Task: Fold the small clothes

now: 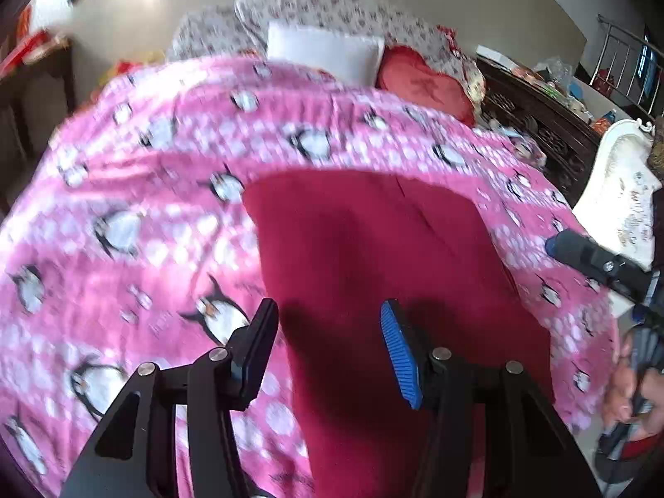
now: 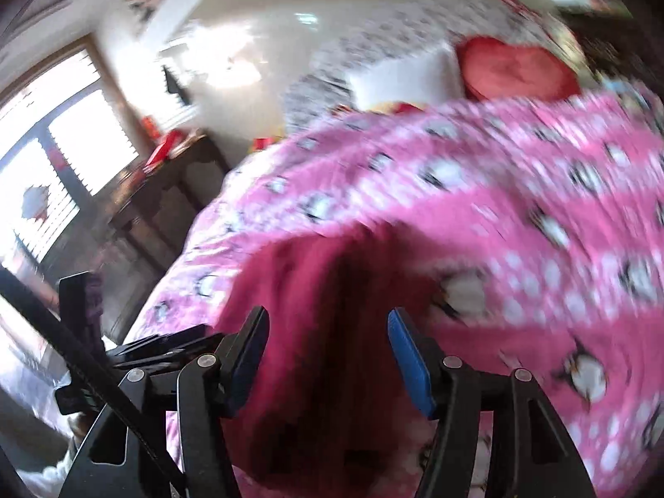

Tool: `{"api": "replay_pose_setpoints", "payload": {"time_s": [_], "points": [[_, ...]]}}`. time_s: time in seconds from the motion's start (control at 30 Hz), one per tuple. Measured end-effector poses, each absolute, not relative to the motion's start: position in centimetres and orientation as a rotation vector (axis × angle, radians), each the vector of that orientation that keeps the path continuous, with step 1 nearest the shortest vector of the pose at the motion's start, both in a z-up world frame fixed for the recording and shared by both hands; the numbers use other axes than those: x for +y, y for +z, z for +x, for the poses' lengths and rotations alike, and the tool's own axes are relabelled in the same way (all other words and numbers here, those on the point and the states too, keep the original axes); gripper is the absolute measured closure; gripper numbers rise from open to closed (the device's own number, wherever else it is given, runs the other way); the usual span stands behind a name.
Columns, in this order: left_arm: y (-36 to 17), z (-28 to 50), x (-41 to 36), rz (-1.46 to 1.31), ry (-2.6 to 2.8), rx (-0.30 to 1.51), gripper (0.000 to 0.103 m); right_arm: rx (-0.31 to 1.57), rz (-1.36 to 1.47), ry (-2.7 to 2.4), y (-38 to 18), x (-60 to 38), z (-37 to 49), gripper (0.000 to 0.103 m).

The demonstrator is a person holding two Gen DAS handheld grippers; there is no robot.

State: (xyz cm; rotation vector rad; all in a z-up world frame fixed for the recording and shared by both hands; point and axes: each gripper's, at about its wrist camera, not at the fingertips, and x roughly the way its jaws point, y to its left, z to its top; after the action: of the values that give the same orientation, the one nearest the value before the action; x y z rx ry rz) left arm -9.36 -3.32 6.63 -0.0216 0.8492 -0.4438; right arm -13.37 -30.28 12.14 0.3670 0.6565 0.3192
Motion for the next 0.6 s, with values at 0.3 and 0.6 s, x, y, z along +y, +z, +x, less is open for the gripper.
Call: {"api": "replay_pose_setpoints", "payload": {"time_s": [0.3, 0.6], "points": [[4.6, -7.2, -4.2, 0.008, -0.37, 0.879, 0.034, 0.781, 0.16, 0.248, 8.5, -25.6, -7.0, 0.07], [4.3, -7.6, -5.1, 0.044, -0.339, 0.853, 0.031, 0.772, 0.185, 0.295, 9.4, -26.3, -10.0, 0.069]]}}
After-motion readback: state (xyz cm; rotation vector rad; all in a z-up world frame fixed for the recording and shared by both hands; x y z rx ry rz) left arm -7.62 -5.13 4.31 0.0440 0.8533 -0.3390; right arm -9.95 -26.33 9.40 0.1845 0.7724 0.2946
